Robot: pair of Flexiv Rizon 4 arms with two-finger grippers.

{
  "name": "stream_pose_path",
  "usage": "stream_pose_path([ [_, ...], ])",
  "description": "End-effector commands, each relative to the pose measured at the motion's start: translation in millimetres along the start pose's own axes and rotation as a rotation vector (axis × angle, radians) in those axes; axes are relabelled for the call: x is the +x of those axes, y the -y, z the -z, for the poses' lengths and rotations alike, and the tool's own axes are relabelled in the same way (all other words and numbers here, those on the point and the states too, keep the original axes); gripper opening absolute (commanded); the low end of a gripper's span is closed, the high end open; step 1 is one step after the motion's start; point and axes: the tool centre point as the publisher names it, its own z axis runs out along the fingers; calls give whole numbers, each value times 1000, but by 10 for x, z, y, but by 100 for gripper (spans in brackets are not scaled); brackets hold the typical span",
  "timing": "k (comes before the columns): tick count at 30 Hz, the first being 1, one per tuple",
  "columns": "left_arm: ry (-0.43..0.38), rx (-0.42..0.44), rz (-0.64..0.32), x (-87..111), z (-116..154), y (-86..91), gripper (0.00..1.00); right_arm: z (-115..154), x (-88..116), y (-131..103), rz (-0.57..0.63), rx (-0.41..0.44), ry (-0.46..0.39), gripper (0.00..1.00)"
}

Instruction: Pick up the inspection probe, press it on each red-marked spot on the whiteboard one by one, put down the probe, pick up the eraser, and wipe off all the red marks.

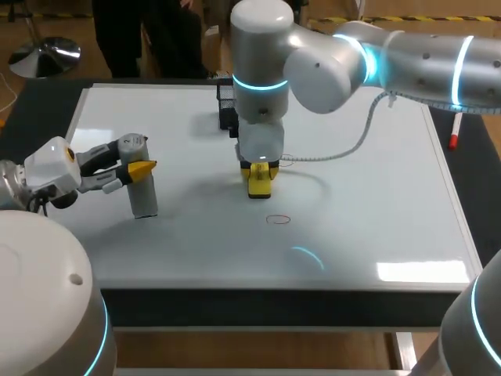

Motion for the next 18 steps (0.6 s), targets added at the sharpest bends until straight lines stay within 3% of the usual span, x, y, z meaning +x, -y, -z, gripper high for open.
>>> stream_pose_path([
  [1,1,-1,-1,4,-2,13,0,0,127,-34,-10,7,1,0],
  [13,1,-1,-1,4,-2,13,0,328,270,-20,-18,28,14,0],
  [18,1,-1,-1,4,-2,13,0,414,493,40,-48,43,16,0],
])
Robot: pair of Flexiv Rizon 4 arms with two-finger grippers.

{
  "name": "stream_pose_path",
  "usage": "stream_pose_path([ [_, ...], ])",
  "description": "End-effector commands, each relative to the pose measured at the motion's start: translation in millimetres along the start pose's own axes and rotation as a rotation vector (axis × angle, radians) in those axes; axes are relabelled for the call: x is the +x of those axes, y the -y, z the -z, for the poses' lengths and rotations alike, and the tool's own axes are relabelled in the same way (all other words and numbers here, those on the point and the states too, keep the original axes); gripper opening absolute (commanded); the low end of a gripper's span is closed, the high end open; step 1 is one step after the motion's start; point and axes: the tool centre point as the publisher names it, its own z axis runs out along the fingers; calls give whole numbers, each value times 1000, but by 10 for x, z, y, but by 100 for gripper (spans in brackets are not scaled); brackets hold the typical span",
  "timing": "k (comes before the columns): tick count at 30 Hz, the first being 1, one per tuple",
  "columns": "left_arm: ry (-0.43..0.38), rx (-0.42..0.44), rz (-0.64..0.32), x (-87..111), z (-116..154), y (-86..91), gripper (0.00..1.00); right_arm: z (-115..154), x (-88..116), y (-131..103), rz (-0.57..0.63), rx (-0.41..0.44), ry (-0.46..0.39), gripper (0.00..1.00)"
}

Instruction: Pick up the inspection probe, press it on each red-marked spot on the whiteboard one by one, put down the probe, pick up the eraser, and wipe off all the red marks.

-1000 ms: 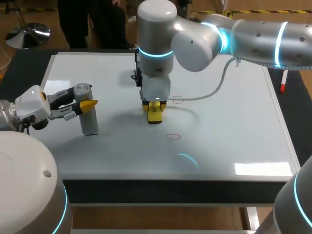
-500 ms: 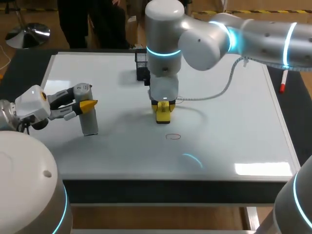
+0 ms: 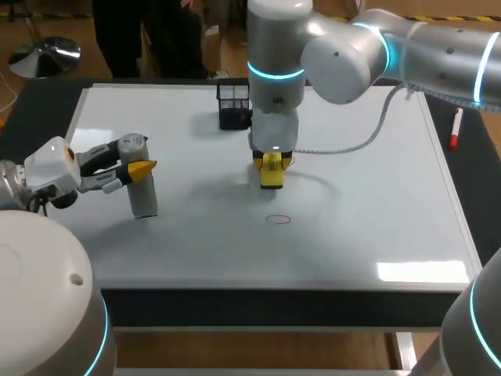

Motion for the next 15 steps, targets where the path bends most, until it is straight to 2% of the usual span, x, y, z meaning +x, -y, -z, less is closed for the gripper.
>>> stream_pose_path([
  [1,1,-1,-1,4,-3,12,0,119,261,13,-22,11,20,0],
  [15,1,-1,-1,4,-3,12,0,162,1462,128,-247,-6,0,0],
])
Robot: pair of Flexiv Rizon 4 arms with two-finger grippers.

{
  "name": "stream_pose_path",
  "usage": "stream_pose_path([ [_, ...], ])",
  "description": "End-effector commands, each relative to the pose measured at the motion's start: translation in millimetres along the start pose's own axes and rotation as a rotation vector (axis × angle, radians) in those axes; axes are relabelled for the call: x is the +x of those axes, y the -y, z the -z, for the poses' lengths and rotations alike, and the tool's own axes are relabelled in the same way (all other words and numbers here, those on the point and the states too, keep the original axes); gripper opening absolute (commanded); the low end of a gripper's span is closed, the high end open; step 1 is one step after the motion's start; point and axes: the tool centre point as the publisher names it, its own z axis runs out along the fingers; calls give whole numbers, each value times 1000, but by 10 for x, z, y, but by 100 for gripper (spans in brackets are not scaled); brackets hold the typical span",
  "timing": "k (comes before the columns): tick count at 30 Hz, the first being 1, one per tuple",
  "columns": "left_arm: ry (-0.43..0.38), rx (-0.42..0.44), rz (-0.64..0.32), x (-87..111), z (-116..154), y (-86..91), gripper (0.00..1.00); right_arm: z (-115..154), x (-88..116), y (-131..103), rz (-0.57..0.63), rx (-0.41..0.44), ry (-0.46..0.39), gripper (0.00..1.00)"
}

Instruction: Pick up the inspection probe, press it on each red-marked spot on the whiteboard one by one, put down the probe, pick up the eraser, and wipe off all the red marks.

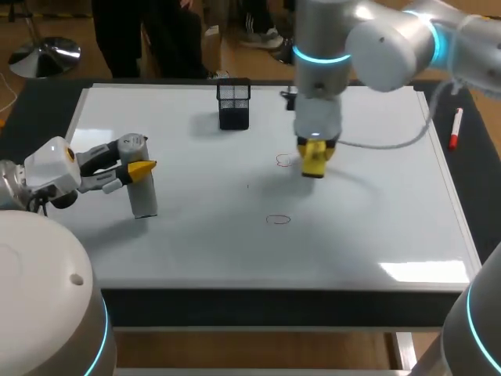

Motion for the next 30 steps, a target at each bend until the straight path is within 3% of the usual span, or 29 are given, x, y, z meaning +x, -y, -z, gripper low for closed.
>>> stream_pose_path([
  [1,1,0,-1,4,-3,11,0,32,519,51,-40,-3,27,0],
  [10,1,0,-1,4,-3,11,0,-18,1196,91,-186,-6,48,0],
  [18,1,0,-1,4,-3,11,0,-71,1576,53,-262,-16,49,0],
  [30,1,0,-1,4,-3,11,0,-70,1660,34,-271,-12,69,0],
])
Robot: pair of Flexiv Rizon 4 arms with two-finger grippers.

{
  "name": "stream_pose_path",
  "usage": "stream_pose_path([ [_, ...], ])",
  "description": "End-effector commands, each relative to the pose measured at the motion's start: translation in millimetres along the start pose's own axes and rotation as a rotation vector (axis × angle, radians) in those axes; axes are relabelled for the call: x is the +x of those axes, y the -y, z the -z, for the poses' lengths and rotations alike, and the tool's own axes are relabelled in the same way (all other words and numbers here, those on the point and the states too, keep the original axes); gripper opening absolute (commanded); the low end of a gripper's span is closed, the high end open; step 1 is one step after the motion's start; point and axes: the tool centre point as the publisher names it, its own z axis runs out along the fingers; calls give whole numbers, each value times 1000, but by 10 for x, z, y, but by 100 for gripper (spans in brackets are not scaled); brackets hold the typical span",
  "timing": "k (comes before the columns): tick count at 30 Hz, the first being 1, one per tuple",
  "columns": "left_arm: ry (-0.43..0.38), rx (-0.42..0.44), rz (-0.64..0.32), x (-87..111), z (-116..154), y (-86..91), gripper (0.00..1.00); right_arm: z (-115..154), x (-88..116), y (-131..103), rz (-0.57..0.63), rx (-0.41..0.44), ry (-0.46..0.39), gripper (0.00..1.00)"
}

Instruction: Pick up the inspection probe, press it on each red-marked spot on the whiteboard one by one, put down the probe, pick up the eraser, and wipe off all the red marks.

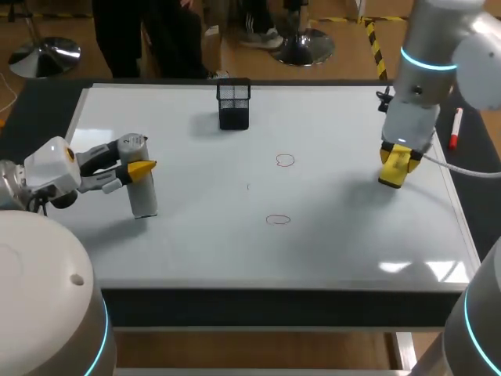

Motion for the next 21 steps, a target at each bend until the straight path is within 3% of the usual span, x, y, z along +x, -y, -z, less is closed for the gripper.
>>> stream_pose_path([
  [1,1,0,-1,3,-3,10,0,13,60,-22,3,7,16,0],
  [13,1,0,-1,3,-3,10,0,13,60,-22,3,7,16,0],
  [21,-87,-2,2,-17,-274,64,0,13,60,-22,3,7,16,0],
])
